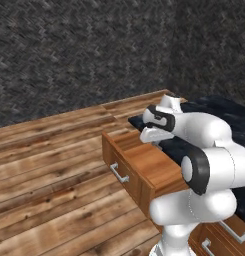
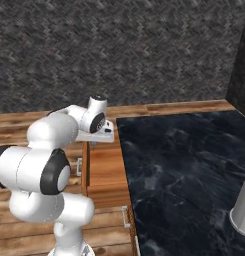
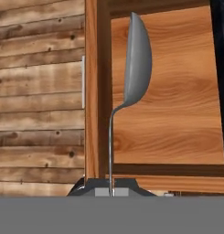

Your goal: Organize the utensils by type. Pick up the wooden spoons from the counter and place them in the open cabinet. Then pick up the metallic utensils from the counter and place them in the open drawer.

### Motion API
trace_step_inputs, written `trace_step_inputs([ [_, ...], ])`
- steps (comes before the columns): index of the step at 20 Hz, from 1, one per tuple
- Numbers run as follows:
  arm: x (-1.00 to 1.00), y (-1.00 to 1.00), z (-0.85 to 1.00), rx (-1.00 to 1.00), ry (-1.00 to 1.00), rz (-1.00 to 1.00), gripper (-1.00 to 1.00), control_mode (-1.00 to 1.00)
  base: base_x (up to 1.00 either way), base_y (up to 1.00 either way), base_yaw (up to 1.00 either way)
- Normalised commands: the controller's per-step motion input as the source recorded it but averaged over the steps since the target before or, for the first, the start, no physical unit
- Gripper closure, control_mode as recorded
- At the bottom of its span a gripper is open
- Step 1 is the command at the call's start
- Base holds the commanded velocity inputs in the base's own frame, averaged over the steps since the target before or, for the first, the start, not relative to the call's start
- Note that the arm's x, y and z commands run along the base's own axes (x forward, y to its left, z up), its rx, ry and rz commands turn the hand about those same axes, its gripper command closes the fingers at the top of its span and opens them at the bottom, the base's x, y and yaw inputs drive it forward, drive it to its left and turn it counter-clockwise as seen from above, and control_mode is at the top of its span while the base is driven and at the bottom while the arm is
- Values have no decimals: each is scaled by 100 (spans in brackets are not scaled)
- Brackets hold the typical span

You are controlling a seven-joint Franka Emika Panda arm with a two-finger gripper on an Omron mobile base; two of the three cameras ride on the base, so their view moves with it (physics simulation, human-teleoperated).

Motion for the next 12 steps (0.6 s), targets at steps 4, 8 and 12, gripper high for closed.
trace_step_inputs([
  [4,-7,1,-14,0,-3,-30,100,-100,0,0,0],
  [8,-7,11,-9,0,-6,-55,100,-100,0,0,0],
  [12,-1,19,-10,0,0,-76,100,-100,0,0,0],
])
